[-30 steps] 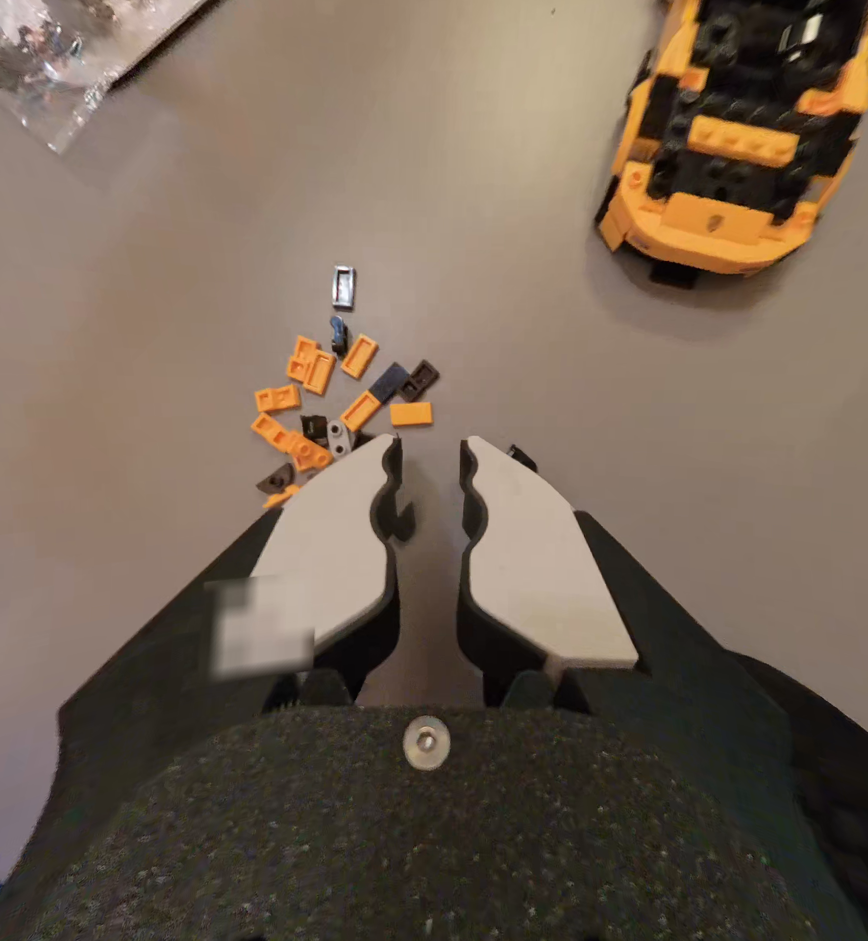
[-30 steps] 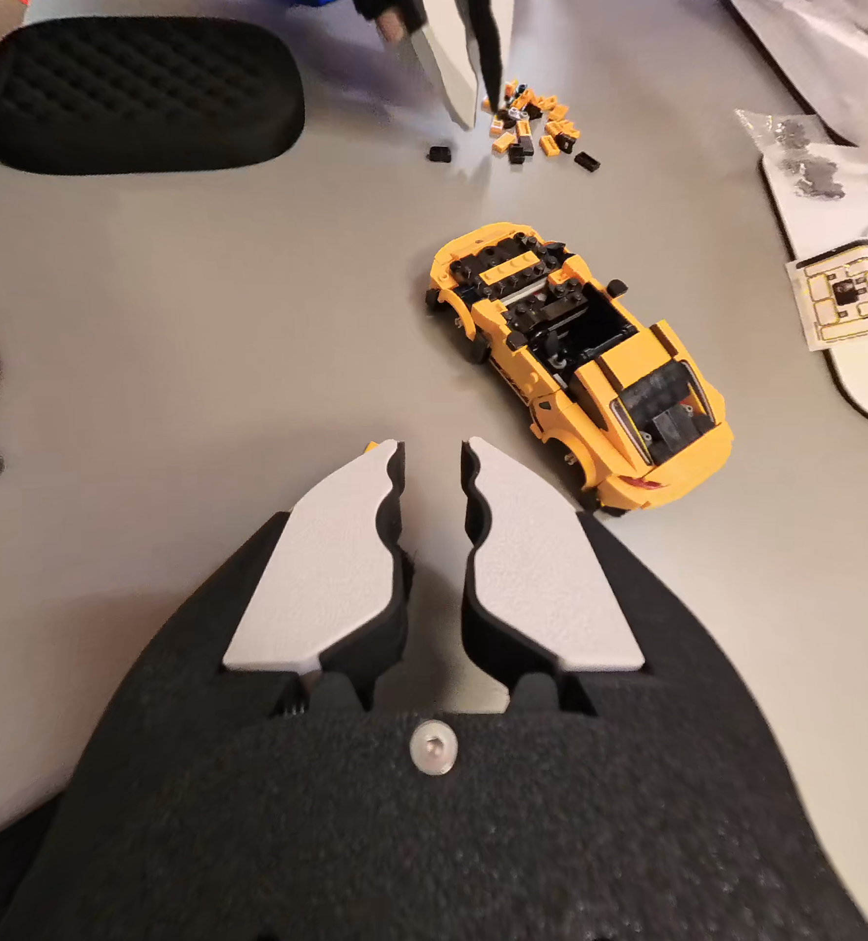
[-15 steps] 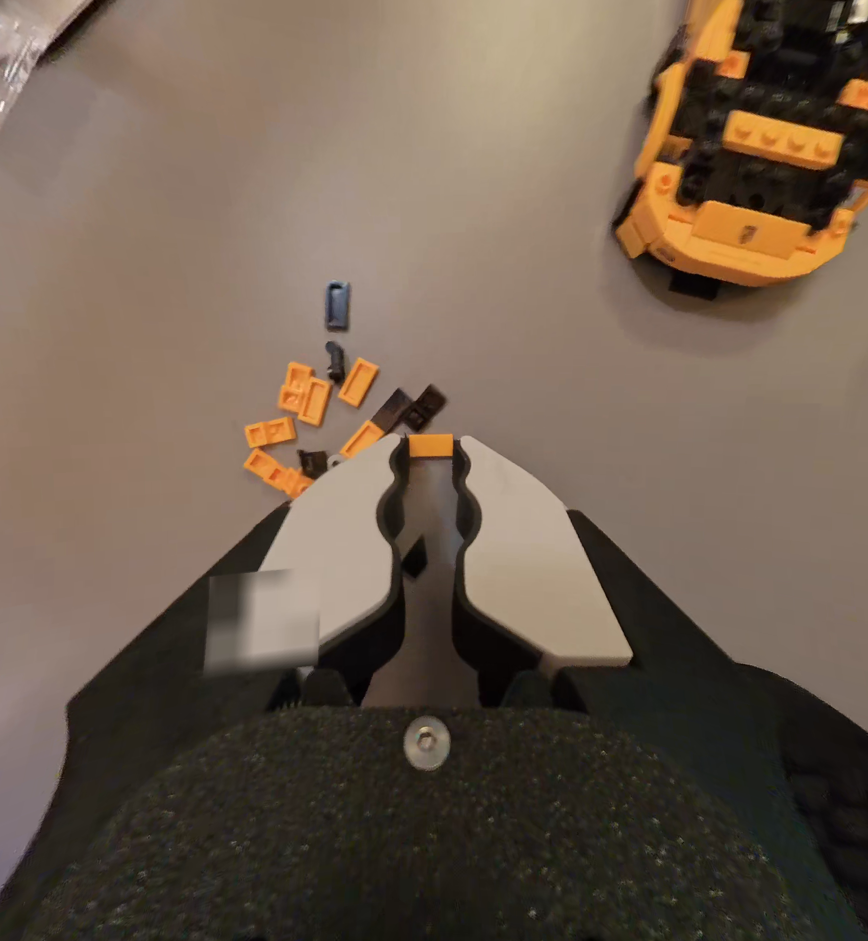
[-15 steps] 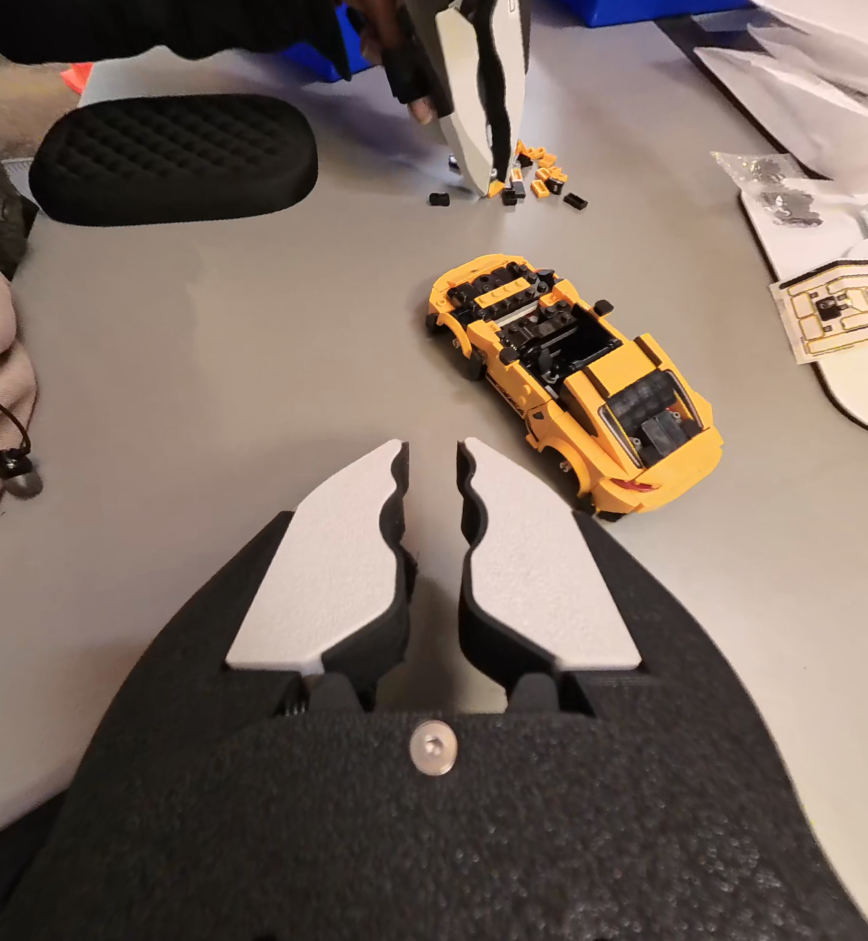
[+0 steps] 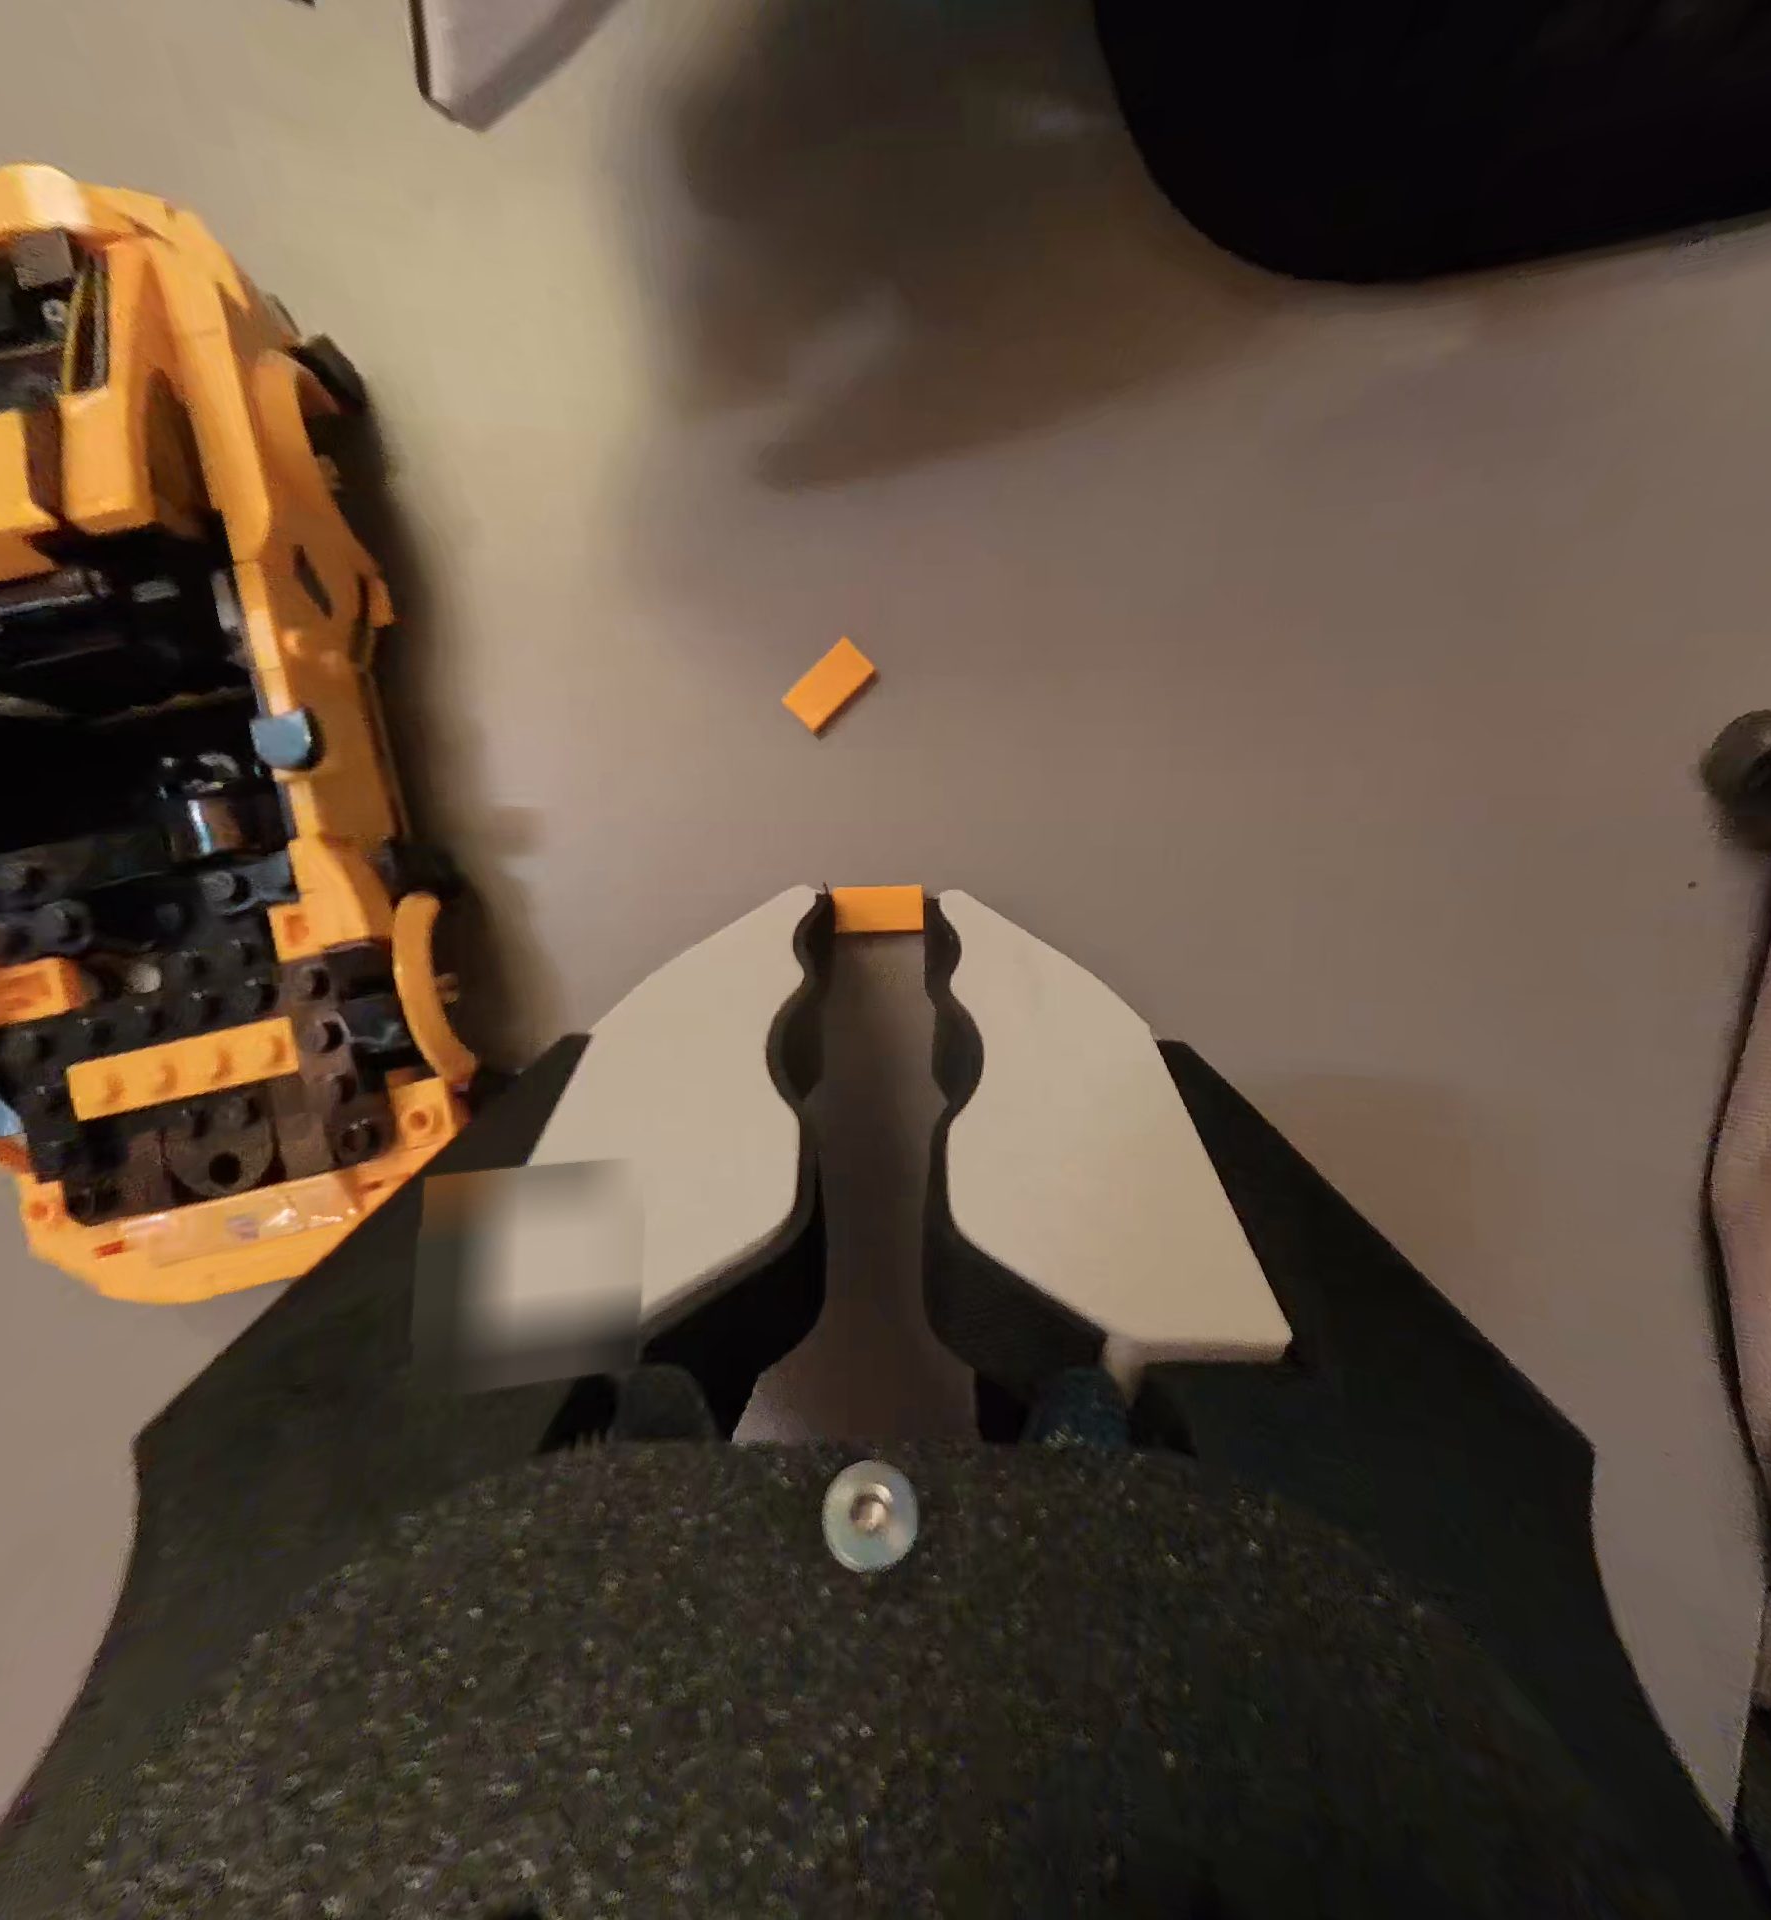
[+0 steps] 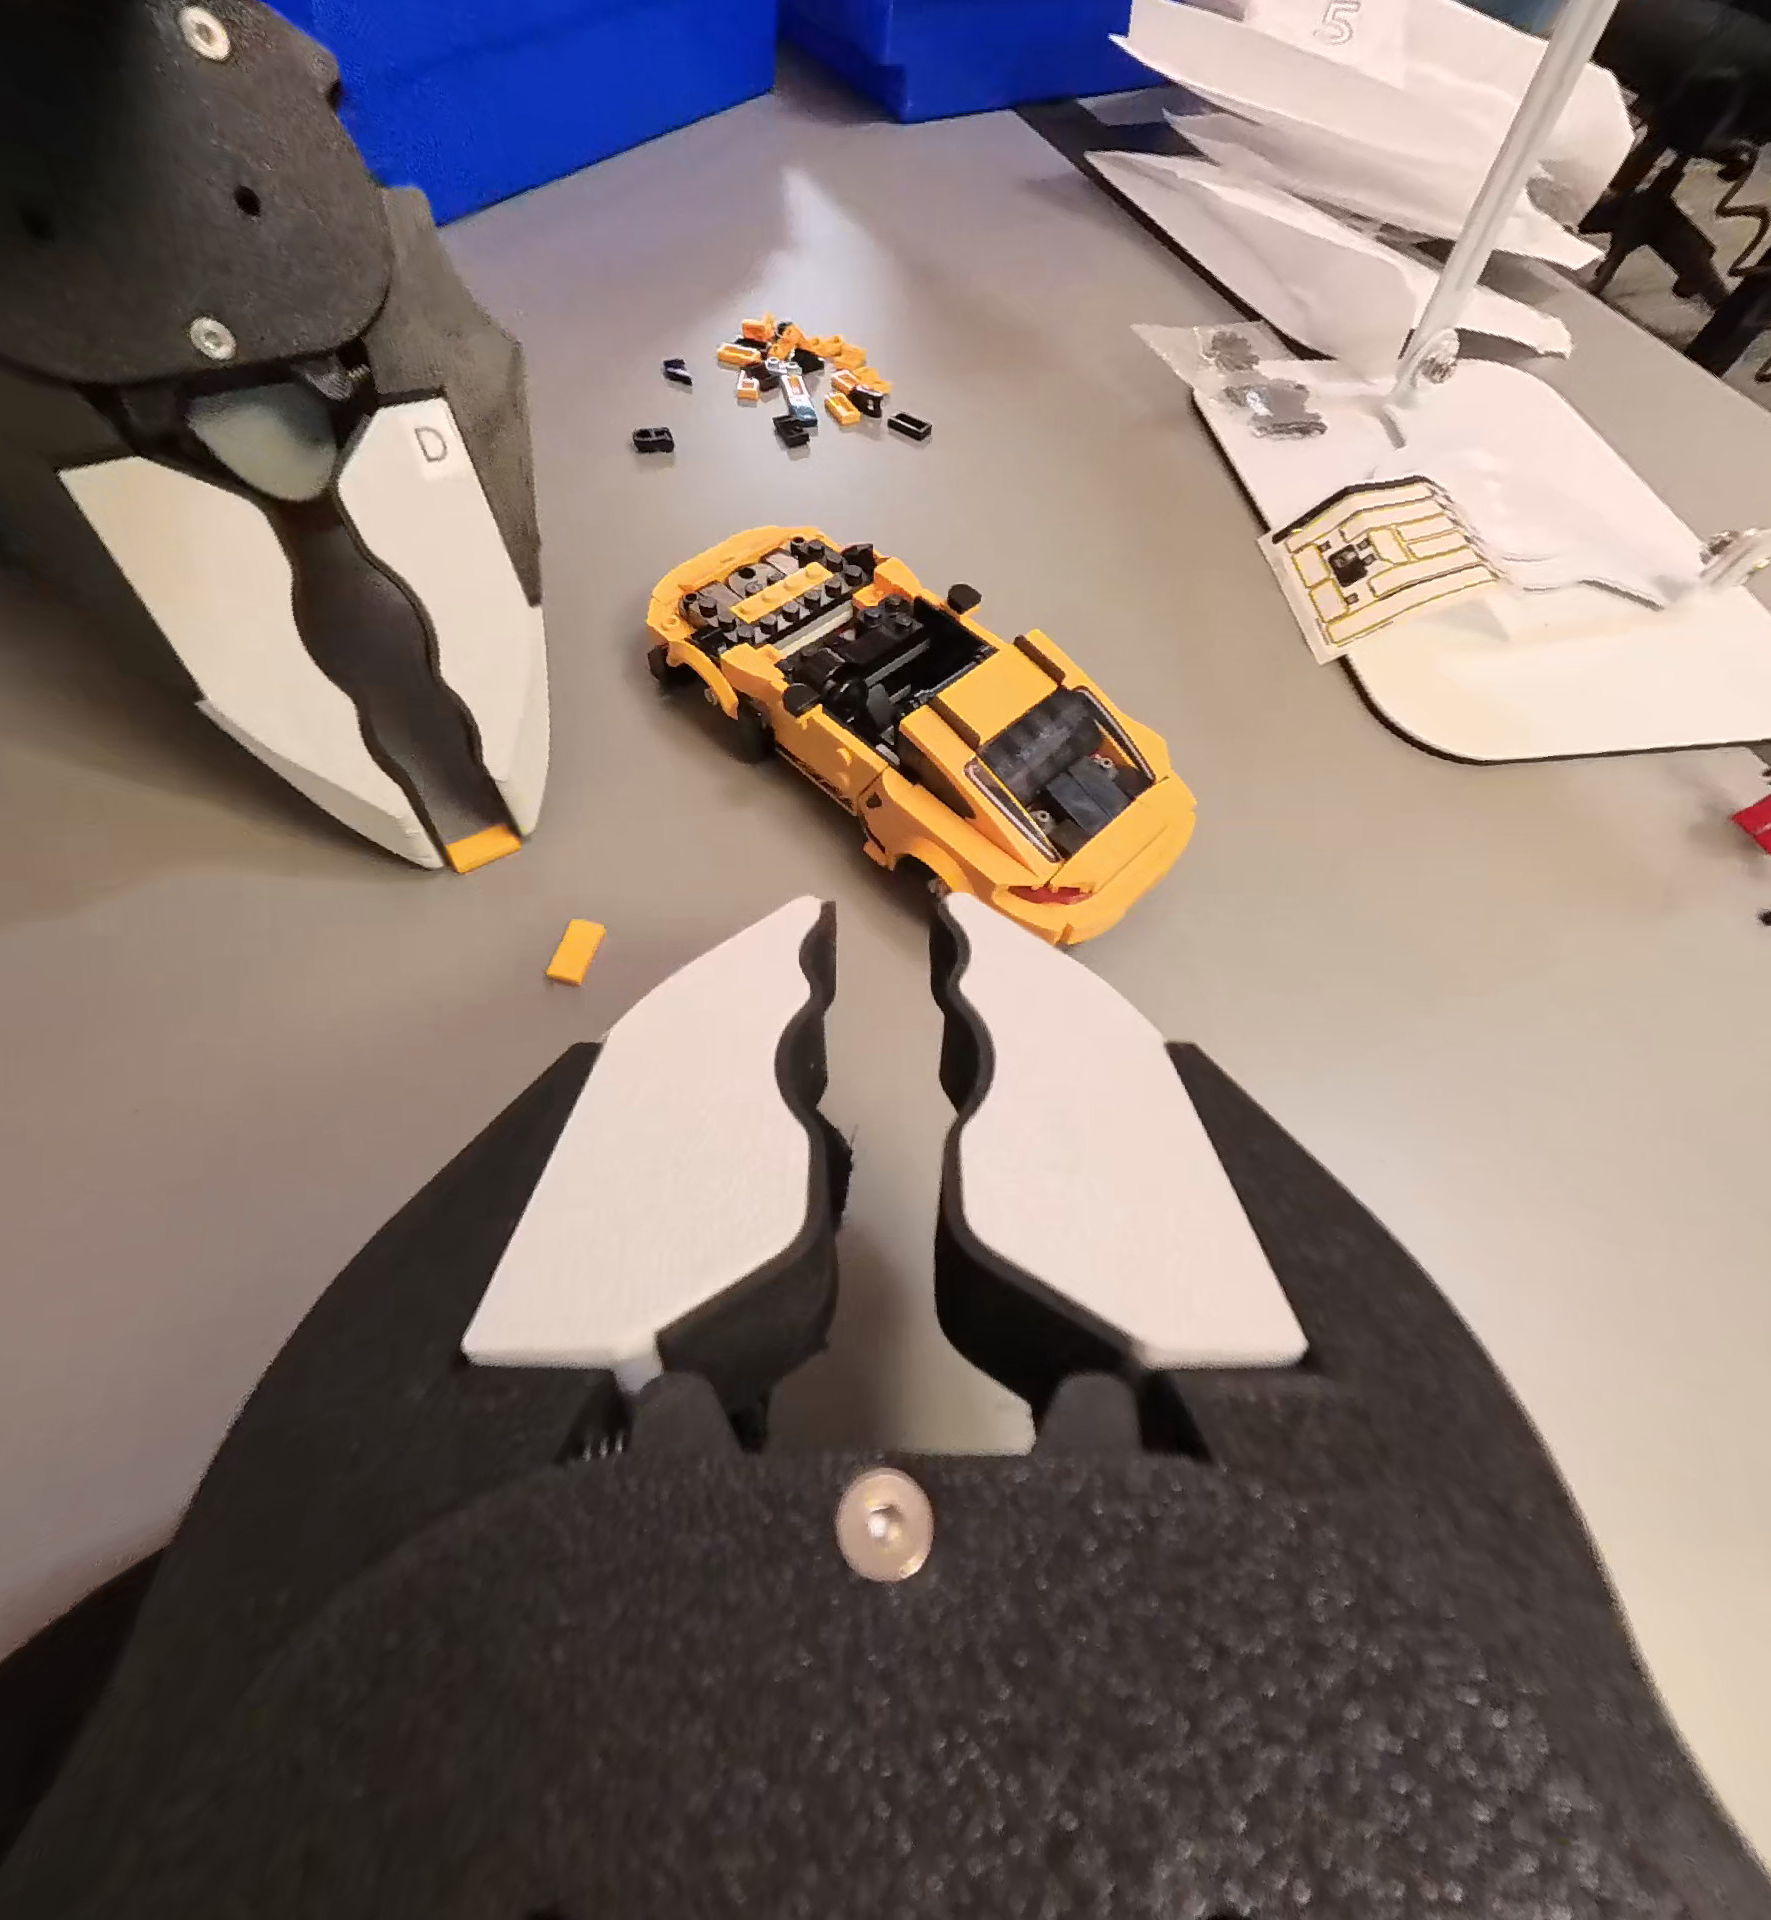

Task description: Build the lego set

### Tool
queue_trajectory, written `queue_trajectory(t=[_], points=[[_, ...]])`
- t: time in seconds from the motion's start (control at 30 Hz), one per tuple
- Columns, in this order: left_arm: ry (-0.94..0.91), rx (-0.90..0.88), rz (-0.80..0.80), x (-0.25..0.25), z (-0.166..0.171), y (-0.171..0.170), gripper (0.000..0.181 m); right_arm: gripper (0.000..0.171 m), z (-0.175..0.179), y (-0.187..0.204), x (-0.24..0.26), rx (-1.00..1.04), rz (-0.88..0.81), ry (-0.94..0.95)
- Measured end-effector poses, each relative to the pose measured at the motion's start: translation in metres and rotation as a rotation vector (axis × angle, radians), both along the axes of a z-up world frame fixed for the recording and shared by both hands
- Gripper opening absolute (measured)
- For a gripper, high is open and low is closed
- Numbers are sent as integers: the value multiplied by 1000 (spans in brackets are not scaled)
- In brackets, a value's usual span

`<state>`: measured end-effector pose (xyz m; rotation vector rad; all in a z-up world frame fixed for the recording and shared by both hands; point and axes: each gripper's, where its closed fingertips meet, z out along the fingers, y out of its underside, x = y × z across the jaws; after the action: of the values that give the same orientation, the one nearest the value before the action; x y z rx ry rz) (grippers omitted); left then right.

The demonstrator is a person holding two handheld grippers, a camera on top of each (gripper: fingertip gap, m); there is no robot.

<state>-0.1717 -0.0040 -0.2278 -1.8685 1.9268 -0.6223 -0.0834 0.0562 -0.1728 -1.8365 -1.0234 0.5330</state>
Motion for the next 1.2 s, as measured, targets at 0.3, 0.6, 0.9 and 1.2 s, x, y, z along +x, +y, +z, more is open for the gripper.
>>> queue_trajectory(t=[0.3,0.6,0.9,1.2], points=[[-145,-99,53,-4,21,-2,52,18,-6,3,4,8,-18,-18],[-227,36,338,-46,30,108,71,31,-20,23,12,-19,-97,-84],[-164,25,193,-27,-2,100,79,40,-37,44,2,-57,-105,-171],[-174,28,200,-34,-2,94,76,34,-38,57,-3,-20,-132,-170]])
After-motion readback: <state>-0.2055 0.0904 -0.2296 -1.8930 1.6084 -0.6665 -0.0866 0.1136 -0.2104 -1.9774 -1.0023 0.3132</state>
